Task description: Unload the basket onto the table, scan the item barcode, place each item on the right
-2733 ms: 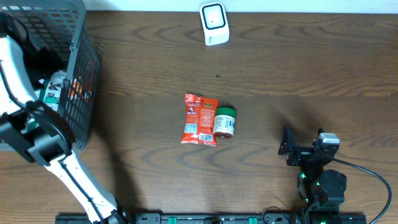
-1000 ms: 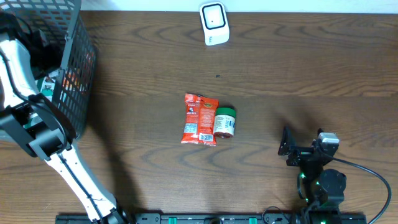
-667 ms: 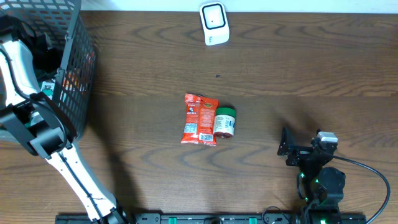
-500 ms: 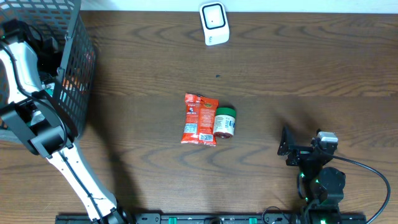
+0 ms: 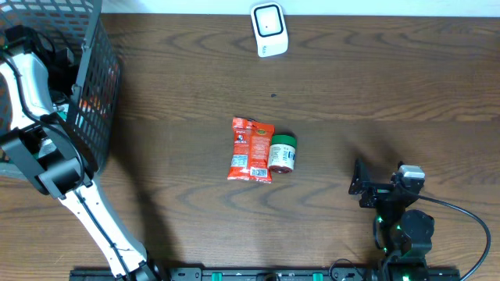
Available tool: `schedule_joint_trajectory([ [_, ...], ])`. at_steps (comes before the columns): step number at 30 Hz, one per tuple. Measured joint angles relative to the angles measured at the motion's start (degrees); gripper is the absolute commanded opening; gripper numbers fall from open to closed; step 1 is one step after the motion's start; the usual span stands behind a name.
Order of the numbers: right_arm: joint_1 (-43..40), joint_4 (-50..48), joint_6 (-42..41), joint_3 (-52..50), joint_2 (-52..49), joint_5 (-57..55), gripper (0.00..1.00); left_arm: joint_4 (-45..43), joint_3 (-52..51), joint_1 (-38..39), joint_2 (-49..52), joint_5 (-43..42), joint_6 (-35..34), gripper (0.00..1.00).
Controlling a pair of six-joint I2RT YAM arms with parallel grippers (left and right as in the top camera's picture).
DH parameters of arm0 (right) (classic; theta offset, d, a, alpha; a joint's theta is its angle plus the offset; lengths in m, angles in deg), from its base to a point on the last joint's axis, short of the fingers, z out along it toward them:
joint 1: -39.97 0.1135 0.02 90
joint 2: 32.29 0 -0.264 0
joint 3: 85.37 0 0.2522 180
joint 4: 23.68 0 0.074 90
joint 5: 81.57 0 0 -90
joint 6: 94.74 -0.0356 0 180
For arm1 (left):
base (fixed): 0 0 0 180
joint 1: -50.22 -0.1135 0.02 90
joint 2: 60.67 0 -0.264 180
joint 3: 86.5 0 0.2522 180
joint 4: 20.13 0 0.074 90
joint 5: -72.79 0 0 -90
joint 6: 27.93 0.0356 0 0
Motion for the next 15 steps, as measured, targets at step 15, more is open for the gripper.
schedule_joint_trajectory([
  [15, 0.00, -0.74, 0.00, 0.00, -0.11, 0.00, 0.99, 2.29, -0.59, 0.02, -40.06, 8.72, -18.62, 0.07],
])
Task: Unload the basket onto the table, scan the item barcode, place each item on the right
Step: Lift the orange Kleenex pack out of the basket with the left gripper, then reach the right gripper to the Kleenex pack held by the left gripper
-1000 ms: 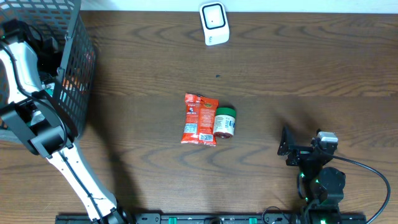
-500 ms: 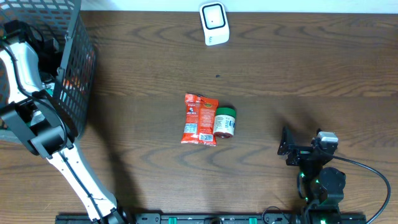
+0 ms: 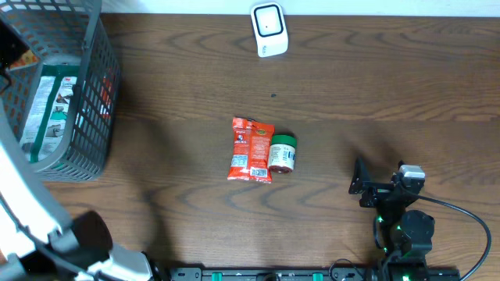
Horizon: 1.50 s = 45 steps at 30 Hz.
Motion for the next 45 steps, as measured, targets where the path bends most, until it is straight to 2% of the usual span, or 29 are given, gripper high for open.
schedule_joint_trajectory([
  [3, 0.02, -0.85, 0.00, 0.00, -0.02, 0.00, 0.99, 4.09, 0.00, 0.00, -5.35, -7.08, -0.52, 0.07],
  [7, 0.00, -1.60, -0.02, 0.00, -0.13, 0.00, 0.99, 14.64, 0.04, 1.79, -10.03, -17.46, 2.45, 0.08],
  [11, 0.00, -2.25, -0.02, 0.00, -0.13, 0.00, 0.99, 20.87, -0.24, 7.89, -10.82, -23.10, 6.82, 0.07],
  [14, 0.02, -2.58, 0.00, 0.00, -0.13, 0.00, 0.99, 21.27, -3.87, 15.65, -10.71, -27.56, 10.05, 0.07],
  [19, 0.00, -2.60, 0.00, 0.00, -0.15, 0.00, 0.99, 13.44, -15.74, 28.48, -10.40, -31.36, 11.30, 0.07],
  [24, 0.00, 0.39, 0.02, 0.35, -0.17, 0.28, 0.99, -2.69, -30.99, 39.47, -9.62, -38.91, 9.62, 0.07],
  [29, 0.00, 8.72, 0.02, 6.58, -0.24, 6.62, 0.99, -17.73, -41.46, 45.66, -8.81, -43.25, 3.98, 0.07],
  [34, 0.00, 10.73, -1.40, 15.54, -1.38, 19.76, 0.99, -23.06, -43.17, 46.07, -8.63, -46.53, -0.85, 0.08],
  [38, 0.00, 10.62, -6.51, 21.46, -8.72, 31.39, 0.99, -24.94, -43.17, 46.07, -8.63, -48.24, -3.80, 0.07],
  [41, 0.02, 9.44, -9.99, 26.62, -20.59, 43.21, 0.99, -26.43, -43.17, 46.07, -8.63, -51.43, -5.31, 0.07],
  [44, 0.00, 1.07, -11.21, 29.70, -30.40, 52.43, 0.99, -27.02, -43.19, 46.10, -8.63, -53.79, -6.21, 0.07],
  [45, -0.02, -5.09, -12.98, 30.32, -33.90, 56.94, 0.99, -27.12, -43.19, 46.07, -8.63, -54.21, -6.47, 0.08],
])
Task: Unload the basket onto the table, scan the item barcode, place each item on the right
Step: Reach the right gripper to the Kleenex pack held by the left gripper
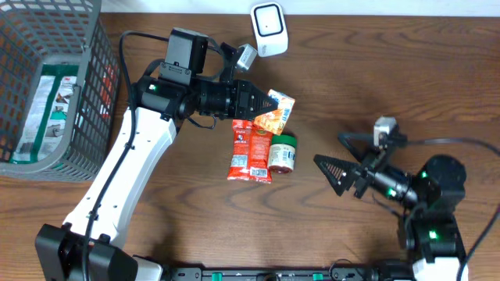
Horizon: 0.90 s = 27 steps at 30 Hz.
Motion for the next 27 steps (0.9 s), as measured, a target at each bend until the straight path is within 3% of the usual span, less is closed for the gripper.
schedule_joint_trajectory([
  [4, -0.02, -13.38, -7.21, 0.68, -5.66, 10.43, 0.99, -0.35, 0.00, 0.00, 0.00, -0.96, -0.35, 0.08],
  [7, -0.02, -15.13, -11.34, 0.72, -7.45, 12.50, 0.97, -1.29, 0.00, 0.00, 0.00, -1.07, -0.48, 0.08],
  [9, 0.04, -15.21, -15.28, 0.72, -8.79, 13.51, 0.70, -1.68, 0.00, 0.00, 0.00, -1.07, -0.50, 0.08],
  [16, 3.43, -12.92, -19.85, 0.74, -10.51, 6.97, 0.55, -2.86, 0.00, 0.11, 0.00, -1.09, -0.50, 0.08],
  [27, 16.15, -13.73, -19.87, 0.74, -10.62, -13.40, 0.54, -2.99, 0.00, 4.46, 0.00, 1.16, -0.50, 0.08],
])
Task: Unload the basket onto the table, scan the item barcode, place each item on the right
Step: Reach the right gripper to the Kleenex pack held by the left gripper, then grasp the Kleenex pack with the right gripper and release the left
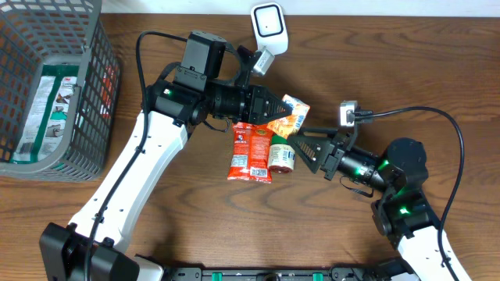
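Note:
My left gripper point(275, 115) is shut on an orange snack packet point(287, 117) and holds it above the table's middle, tilted, its far end sticking out to the right. Open, my right gripper point(301, 148) points left just below and right of that packet, its fingers point(311, 133) spread without touching it. The white barcode scanner point(269, 29) stands at the table's back edge, above the left wrist. Under the held packet lie a red snack bag point(250, 150) and a green-lidded jar point(281, 154), side by side.
A grey wire basket point(87, 94) with packaged goods inside stands at the far left. The left arm stretches from the front left corner across the table. The right arm's base and cable sit at the front right.
The left gripper has carried the orange packet a little to the right. The right gripper has moved left, from the mid-right of the table to just beside the packet, still open.
The left arm first reached into the basket while the right arm rested folded at the front right. Then the left arm was swung out of the basket. Later it held an orange packet over the table's middle with the right gripper open nearby, and now both meet there.

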Available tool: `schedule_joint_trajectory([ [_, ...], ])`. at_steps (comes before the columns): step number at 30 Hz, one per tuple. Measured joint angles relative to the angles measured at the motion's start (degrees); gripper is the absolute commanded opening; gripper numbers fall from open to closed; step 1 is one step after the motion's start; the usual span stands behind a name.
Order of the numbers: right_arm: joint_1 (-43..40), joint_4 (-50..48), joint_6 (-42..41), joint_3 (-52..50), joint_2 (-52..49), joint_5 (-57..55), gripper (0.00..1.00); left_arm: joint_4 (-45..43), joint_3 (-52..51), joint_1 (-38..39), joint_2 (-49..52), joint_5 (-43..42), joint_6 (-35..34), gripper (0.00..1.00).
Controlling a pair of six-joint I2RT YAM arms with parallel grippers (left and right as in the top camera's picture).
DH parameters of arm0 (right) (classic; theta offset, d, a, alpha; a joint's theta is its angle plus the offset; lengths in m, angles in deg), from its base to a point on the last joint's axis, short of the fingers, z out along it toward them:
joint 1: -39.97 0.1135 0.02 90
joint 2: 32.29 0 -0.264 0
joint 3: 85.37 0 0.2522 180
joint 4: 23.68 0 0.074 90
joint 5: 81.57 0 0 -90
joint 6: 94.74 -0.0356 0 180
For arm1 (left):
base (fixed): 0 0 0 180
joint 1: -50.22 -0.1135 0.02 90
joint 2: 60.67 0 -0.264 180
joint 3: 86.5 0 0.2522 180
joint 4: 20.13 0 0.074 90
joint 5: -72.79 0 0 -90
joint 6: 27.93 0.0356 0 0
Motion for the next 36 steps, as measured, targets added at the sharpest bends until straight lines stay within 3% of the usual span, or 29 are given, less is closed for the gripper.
schedule_joint_trajectory([
  [5, 1.36, -0.50, 1.55, 0.00, 0.02, -7.54, 0.31, 0.00, 0.00, 0.04, 0.00, 0.26, 0.00, 0.08],
  [13, 1.36, -0.90, 1.75, 0.00, 0.02, -10.19, 0.38, 0.00, 0.00, 0.04, 0.00, 1.07, 0.02, 0.08],
  [27, 3.72, -2.14, 0.02, 0.00, -0.07, -10.47, 0.36, 0.00, 0.00, 0.04, 0.00, 1.49, 0.00, 0.08],
  [31, 3.74, -2.27, -0.37, 0.00, -1.44, -11.13, 0.14, -0.02, 0.00, 0.04, 0.00, 1.66, 0.02, 0.08],
  [33, 3.78, -2.69, -0.39, 0.00, -2.25, -11.08, 0.10, -0.04, 0.00, 0.04, 0.00, 2.21, 0.04, 0.08],
  [35, 3.78, -2.80, -0.79, 0.02, -2.91, -11.10, 0.09, -0.09, 0.00, 0.00, 0.00, 2.93, 0.07, 0.17],
  [36, 3.78, -2.84, -0.79, 0.02, -3.04, -11.10, 0.08, -0.07, 0.00, 0.00, 0.00, 3.08, 0.11, 0.31],
])
